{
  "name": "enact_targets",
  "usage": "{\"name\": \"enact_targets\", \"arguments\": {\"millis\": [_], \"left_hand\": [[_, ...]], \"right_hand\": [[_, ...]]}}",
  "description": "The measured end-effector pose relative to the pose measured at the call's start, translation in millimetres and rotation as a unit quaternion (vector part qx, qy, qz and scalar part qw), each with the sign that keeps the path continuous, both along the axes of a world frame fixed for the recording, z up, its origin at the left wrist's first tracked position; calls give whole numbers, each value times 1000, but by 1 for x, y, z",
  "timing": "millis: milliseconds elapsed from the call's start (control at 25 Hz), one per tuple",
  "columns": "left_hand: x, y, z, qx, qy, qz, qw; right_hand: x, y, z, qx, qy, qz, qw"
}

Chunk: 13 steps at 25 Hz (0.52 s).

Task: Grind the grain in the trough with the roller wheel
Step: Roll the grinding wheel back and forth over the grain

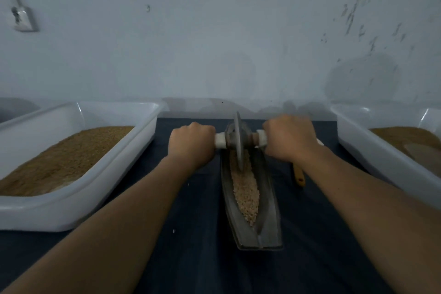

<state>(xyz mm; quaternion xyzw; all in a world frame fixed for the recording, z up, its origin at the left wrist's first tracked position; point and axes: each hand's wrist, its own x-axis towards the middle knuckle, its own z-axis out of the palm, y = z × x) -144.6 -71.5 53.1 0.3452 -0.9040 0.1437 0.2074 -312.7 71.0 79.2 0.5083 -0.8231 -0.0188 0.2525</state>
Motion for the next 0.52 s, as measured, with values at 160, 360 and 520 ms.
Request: {"name": "enact_targets", "arguments": {"millis": [160, 360, 520], "left_hand": [[34, 19, -11, -89, 1, -68, 994], [35, 23, -8, -136, -26, -65, 988], [-7, 5, 15, -37, -39, 0, 999]], "right_hand": [[6, 43, -22, -26, 7, 34, 999], [3, 47, -34, -58, 15, 34, 998], [-5, 0, -9, -20, -68, -17, 997]]}}
